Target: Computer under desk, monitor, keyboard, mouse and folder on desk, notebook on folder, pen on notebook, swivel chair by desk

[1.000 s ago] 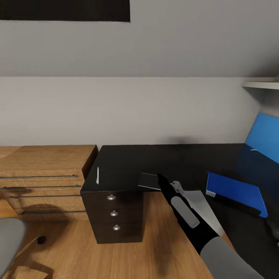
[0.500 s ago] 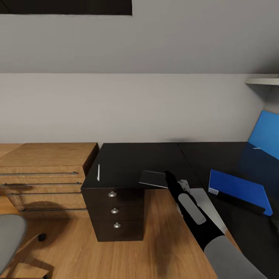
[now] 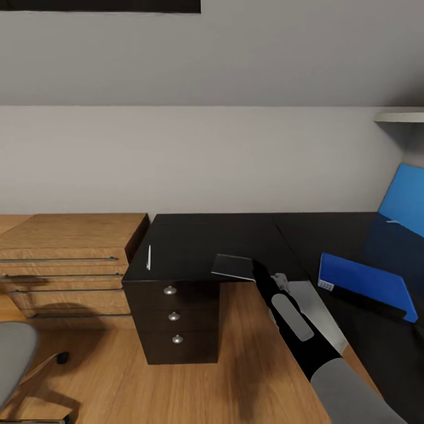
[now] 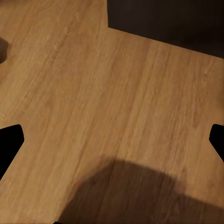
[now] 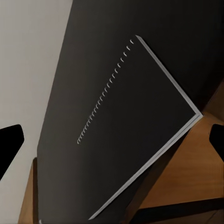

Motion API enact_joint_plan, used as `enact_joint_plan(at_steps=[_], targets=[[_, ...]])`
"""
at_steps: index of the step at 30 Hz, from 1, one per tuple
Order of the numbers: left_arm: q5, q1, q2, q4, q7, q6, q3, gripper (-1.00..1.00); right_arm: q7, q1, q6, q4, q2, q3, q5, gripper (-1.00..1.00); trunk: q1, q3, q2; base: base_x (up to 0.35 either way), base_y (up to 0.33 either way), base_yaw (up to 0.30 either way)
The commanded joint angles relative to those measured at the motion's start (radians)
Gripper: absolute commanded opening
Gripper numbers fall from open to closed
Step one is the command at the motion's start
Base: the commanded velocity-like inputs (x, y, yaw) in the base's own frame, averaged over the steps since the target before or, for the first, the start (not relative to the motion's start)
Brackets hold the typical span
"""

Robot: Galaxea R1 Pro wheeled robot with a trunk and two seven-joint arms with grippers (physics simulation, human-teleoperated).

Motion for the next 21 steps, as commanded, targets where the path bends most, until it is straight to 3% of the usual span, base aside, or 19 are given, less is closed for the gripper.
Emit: enact_joint_plan(at_steps=[1,21], targets=[[0.010,-0.001,0.001,0.000,0.007,-0.006,-0.008,1.00,-0.004,-0.001,-0.009,-0.001,-0.001,0.005,-0.010,1.00,0.004,-0.004,-0.008,0.000,0.000,0.000],[0.010,-0.001,0.001,0.000,0.007,-0.006,-0.008,1.00,-0.002,-0.001,-0.014,-0.001,-0.001,0.000,-0.010,1.00,0.081,-0.067,-0.148,0.000,0.000,0.000]])
